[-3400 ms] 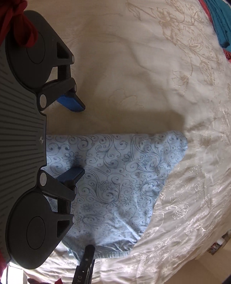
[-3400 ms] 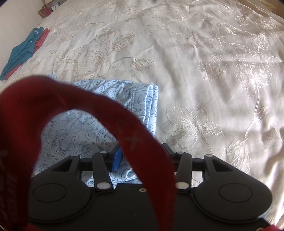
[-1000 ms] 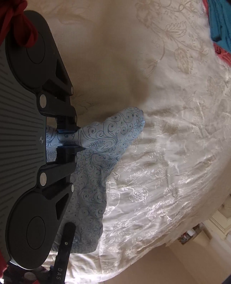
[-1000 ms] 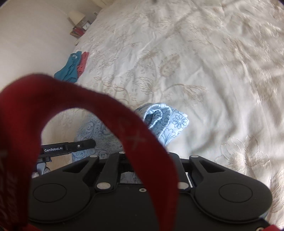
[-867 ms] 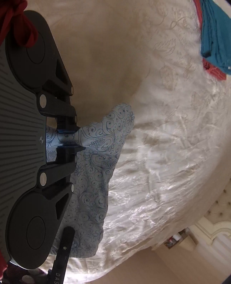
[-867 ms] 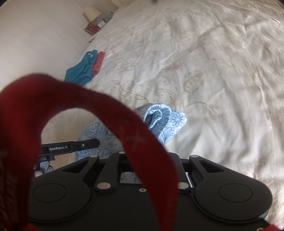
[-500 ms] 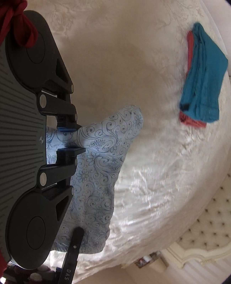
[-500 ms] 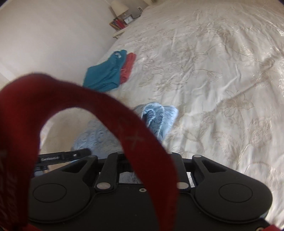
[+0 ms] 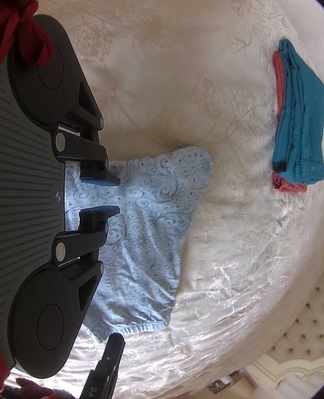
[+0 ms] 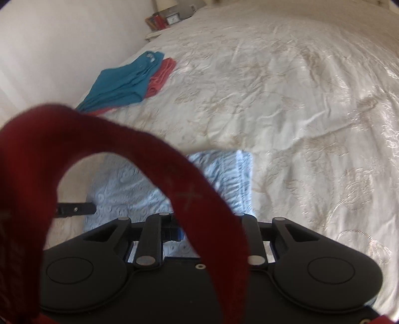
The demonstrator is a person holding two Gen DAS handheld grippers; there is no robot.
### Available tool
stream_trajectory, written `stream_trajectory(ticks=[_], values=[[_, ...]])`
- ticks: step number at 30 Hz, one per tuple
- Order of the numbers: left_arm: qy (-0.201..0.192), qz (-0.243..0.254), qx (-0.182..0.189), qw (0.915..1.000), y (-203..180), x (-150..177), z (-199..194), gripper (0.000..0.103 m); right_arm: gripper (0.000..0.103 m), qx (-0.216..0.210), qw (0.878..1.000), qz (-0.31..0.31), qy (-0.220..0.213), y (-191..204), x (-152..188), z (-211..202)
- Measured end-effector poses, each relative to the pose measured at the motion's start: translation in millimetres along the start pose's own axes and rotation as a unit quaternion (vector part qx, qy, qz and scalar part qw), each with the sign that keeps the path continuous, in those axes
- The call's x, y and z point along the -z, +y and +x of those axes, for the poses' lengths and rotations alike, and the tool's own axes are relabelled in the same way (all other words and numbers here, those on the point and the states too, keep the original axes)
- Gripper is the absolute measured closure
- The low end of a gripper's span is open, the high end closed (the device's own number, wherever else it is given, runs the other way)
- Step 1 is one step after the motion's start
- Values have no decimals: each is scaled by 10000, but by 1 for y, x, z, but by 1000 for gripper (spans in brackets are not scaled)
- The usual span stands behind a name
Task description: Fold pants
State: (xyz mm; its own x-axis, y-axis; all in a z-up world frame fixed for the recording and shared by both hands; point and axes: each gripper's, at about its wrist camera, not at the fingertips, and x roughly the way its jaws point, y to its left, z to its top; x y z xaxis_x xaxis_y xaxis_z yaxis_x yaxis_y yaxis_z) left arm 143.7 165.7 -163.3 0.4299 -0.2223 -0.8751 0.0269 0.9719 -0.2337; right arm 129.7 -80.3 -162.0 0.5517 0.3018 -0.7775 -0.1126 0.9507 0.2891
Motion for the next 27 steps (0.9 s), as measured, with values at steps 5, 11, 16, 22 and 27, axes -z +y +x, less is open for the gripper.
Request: stream_trajectory(ticks=[5,11,16,22,27], values=[[214,75,77,9997,6,9,17,86,92,502,9958,193,737,-14,26,28],[-353,394,99,9986,0,-1,-18,86,77,434,9986,292,112,-3,10,-5],[-498,338,128,9981,0,-28,-7,86,77,260,9991,13,-324,12,-21,-5],[-345,318,-100,9988,10,-58,35,86,77,515,9986,-143,-43,10,-50,48],[-60,459,-120,9989,23,-64,56,86,93,830,9958,234,311,-14,-48,74]])
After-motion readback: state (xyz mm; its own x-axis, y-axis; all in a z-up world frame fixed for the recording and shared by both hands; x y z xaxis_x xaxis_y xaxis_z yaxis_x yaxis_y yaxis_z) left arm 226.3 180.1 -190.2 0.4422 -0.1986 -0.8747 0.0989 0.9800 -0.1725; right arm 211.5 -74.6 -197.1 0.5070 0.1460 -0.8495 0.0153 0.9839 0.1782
